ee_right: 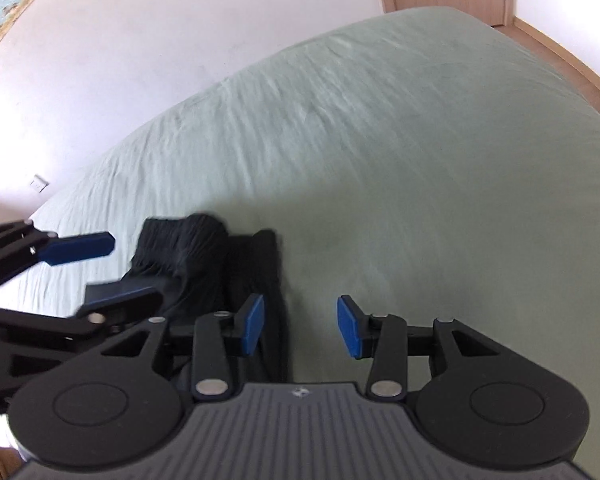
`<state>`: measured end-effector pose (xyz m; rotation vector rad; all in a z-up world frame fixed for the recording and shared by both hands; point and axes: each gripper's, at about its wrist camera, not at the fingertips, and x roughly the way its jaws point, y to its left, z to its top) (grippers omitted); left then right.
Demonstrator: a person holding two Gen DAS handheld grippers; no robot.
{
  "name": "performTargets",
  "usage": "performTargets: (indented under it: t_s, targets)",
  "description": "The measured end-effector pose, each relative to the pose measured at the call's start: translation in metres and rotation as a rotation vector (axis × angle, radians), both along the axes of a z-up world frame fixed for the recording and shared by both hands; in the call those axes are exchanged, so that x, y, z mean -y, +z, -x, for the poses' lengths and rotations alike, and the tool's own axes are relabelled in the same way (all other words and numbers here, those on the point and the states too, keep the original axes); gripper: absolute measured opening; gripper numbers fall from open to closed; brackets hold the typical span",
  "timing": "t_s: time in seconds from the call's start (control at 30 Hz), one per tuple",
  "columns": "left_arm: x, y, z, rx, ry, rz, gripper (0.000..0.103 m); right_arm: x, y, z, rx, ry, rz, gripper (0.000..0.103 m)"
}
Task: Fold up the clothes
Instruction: 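Grasp the waistband with the left tool while the right tool grasps its other end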
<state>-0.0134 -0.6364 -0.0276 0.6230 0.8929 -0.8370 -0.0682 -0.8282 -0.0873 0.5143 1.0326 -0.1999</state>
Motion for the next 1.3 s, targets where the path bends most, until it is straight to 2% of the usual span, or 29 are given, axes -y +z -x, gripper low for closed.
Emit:
performTargets:
  t_s: [0.17,0.37,0.57,0.63,0.67,0.7,0.8,0.87,1.1,1.17,1.3]
  targets:
    - [0.018,-0.019,-0.012,0.050,0.033,-0.084,0.058,0.012,-0.015,-0.013,0.029,-0.021,-0.062,0.045]
    - [0.010,-0.031,-0.021,0.124,0.064,-0.154,0.060,0.009,-0.036,-0.032,0.026,0.048,-0.127,0.045]
    - [-0.040,-0.016,-0.038,0.074,0.114,-0.117,0.059,-0.008,-0.059,-0.050,0.020,0.100,-0.160,0.044]
    - [-0.047,-0.012,-0.039,0.059,0.119,-0.098,0.059,-0.011,-0.060,-0.052,0.028,0.096,-0.153,0.021]
    - [-0.051,-0.009,-0.039,0.050,0.123,-0.077,0.059,-0.011,-0.059,-0.051,0.035,0.093,-0.153,0.015]
    - [-0.054,-0.005,-0.039,0.041,0.127,-0.056,0.059,-0.011,-0.056,-0.049,0.043,0.089,-0.153,0.012]
    - [-0.051,0.005,-0.036,0.023,0.113,0.000,0.059,-0.012,-0.050,-0.043,0.062,0.085,-0.150,0.011]
    - [-0.039,0.008,-0.033,0.018,0.089,0.008,0.059,-0.013,-0.046,-0.039,0.066,0.086,-0.140,0.011]
    - [0.000,-0.008,-0.010,0.122,0.028,-0.117,0.060,-0.013,-0.038,-0.030,0.059,0.094,-0.118,0.010]
    - [0.001,-0.006,0.000,0.150,0.018,-0.113,0.060,-0.011,-0.038,-0.029,0.057,0.092,-0.121,0.010]
    - [-0.006,0.010,0.018,0.164,-0.066,-0.025,0.060,-0.007,-0.038,-0.023,0.058,0.091,-0.131,0.011]
